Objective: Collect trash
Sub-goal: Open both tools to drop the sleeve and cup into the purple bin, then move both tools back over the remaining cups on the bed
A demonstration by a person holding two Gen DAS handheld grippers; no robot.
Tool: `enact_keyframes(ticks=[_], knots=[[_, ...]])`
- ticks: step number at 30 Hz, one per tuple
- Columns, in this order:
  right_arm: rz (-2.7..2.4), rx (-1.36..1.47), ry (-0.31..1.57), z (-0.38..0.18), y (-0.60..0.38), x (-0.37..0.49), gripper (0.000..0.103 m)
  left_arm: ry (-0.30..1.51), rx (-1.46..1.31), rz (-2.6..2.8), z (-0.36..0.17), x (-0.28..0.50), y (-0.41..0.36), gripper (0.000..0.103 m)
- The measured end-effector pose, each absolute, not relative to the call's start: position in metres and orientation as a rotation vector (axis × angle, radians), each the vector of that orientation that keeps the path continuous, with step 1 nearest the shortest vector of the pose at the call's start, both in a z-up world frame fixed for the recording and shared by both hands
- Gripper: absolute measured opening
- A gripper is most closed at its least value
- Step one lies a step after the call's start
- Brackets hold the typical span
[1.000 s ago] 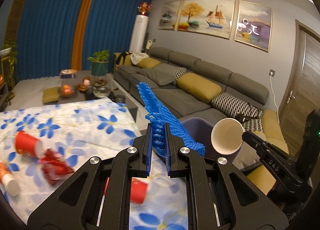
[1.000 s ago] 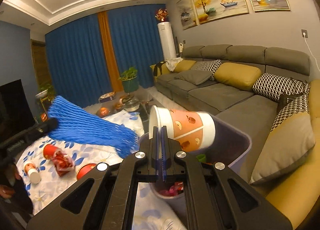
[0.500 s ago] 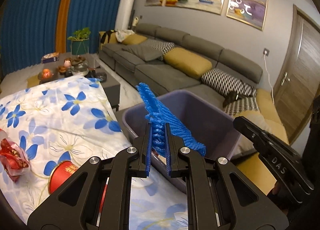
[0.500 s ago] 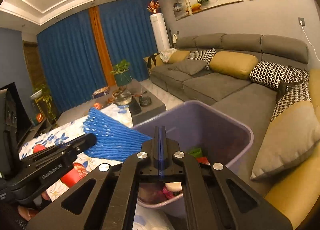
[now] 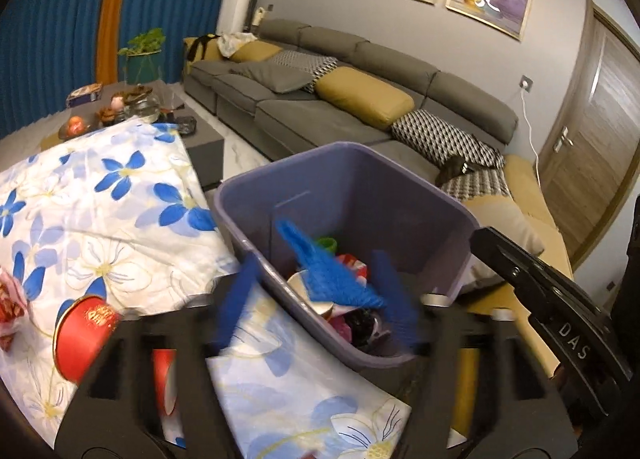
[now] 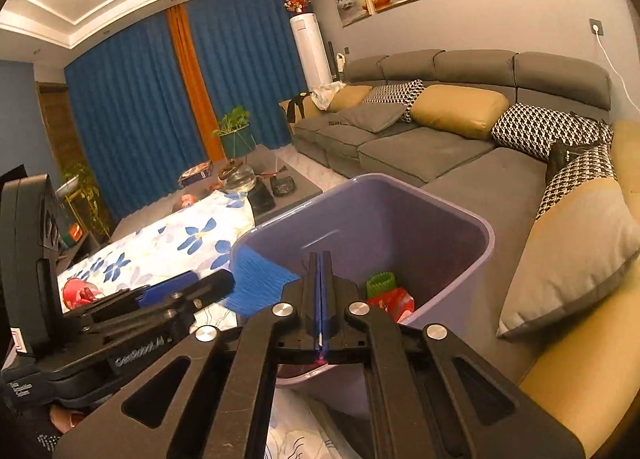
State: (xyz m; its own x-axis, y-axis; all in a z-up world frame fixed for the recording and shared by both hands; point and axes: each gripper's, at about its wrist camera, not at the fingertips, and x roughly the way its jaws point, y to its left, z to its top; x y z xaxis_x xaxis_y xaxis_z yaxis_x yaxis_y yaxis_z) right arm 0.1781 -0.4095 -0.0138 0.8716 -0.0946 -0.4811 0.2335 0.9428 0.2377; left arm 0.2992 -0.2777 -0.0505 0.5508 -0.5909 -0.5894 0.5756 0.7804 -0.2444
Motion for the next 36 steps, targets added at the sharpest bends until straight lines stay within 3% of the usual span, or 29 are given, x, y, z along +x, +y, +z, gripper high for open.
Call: enact_keyframes(ticks=[6,8,13,19,29,36], knots=[[-0.194,0.279,0.466,-0.01,-0.407,0.167,0.042,0.675,-0.047,-0.623,-0.042,0.287,-0.247,0.081],[-0.194,0.277,0.457,-0.009,-0.401,0.162,0.057,0.65,-0.056,-0.59,-0.038,0.276,-0.229,0.084],[-0.163,0.241,0.457,-0.011,-0.374,0.149,0.078,0.618,-0.061,-0.472,-0.032,0.251,-0.18,0.089],[-0.081,0.185,0.485,-0.018,-0.327,0.139,0.087,0.609,-0.073,-0.269,-0.031,0.218,-0.1,0.091],[-0.008,0.135,0.546,-0.031,-0.257,0.139,0.09,0.568,-0.13,0.08,-0.041,0.157,0.041,0.094],[-0.015,0.086,0.562,-0.034,-0.218,0.144,0.095,0.565,-0.172,0.154,-0.046,0.149,0.09,0.094]])
